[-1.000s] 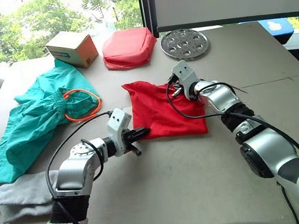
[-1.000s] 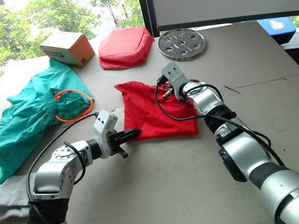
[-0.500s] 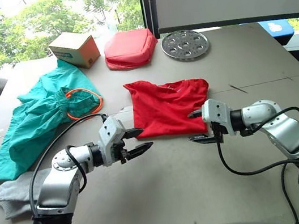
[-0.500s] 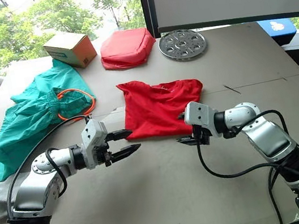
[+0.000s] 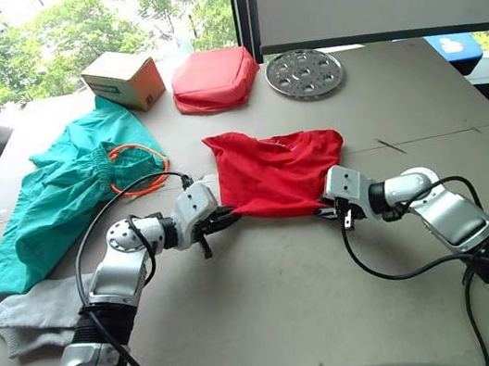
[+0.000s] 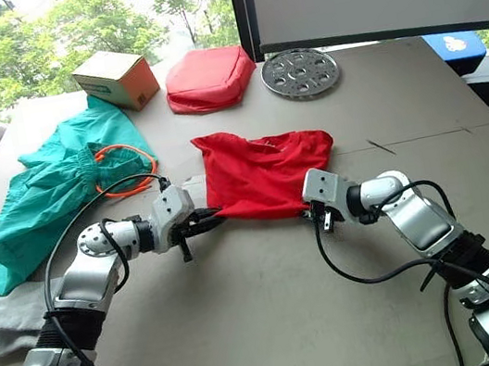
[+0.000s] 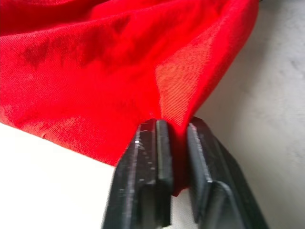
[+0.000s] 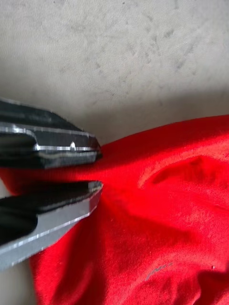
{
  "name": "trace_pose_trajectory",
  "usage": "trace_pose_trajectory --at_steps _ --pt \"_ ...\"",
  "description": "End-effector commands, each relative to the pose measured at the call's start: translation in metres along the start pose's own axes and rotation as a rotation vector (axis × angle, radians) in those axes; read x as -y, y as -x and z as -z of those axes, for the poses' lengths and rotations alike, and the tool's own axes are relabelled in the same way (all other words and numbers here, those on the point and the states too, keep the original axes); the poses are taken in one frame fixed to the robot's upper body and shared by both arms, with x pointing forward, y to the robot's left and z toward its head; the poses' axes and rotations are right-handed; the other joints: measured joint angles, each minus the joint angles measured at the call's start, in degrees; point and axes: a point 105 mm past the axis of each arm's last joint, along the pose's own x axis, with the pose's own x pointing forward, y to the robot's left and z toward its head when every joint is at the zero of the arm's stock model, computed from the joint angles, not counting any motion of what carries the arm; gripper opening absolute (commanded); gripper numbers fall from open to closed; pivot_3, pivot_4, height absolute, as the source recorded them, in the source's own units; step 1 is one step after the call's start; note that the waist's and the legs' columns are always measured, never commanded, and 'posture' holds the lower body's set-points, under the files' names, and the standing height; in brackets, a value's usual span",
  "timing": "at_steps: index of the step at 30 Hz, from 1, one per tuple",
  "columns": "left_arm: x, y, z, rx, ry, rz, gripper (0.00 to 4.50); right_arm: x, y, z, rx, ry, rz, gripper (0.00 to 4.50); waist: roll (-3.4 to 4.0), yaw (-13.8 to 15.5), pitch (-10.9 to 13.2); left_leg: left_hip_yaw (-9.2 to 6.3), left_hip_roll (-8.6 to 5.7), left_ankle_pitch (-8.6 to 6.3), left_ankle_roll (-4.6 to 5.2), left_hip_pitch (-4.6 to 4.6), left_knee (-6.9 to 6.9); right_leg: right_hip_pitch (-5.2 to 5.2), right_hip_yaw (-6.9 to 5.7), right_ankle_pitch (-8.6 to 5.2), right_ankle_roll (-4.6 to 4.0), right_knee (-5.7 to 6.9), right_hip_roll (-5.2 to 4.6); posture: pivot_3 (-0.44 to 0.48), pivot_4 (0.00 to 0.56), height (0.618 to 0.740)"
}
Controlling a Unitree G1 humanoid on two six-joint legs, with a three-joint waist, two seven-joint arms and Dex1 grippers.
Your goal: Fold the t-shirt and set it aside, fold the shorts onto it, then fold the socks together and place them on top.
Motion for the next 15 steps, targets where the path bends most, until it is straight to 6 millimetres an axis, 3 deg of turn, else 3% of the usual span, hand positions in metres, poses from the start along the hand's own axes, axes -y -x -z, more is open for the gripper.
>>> trace_pose_trajectory --at_steps 1,6,10,13,15 --pt "0.030 0.004 0.001 0.017 0.099 0.152 0.00 -0.005 0.014 0.003 -0.006 -0.032 -0.039 0.10 0.02 0.0 0.0 -0.01 0.00 0.00 0.00 -0.01 -0.01 0.00 0.00 0.00 -0.01 -0.01 0.00 0.000 0.150 0.739" --pt "0.078 0.033 -0.001 -0.037 0.133 0.313 0.00 -0.056 0.038 0.000 -0.018 -0.045 -0.262 0.10 0.03 -0.2 0.0 -0.03 0.03 -0.04 0.05 -0.10 -0.17 -0.11 0.01 -0.01 -0.02 -0.06 0.01 0.000 0.150 0.739" --pt "0.112 0.049 0.009 -0.084 0.151 0.341 0.00 -0.094 0.054 0.007 -0.055 -0.108 -0.330 0.10 0.07 -0.2 0.1 0.02 0.08 -0.14 0.15 -0.06 -0.22 -0.15 0.01 -0.17 0.09 -0.09 -0.02 0.000 0.150 0.739" --pt "0.124 0.057 0.012 -0.077 0.174 0.294 0.00 -0.109 0.064 0.007 -0.050 -0.110 -0.321 0.10 0.15 0.1 0.1 0.01 0.15 -0.22 0.02 0.00 -0.23 -0.20 0.01 -0.42 0.35 -0.07 -0.08 0.000 0.150 0.739" --pt "0.128 0.062 0.009 -0.039 0.201 0.269 0.00 -0.107 0.072 -0.008 0.038 -0.198 -0.322 0.10 0.15 0.2 0.2 -0.03 0.23 -0.24 -0.03 0.00 -0.11 -0.22 0.01 -0.42 0.37 -0.05 -0.09 0.000 0.150 0.739"
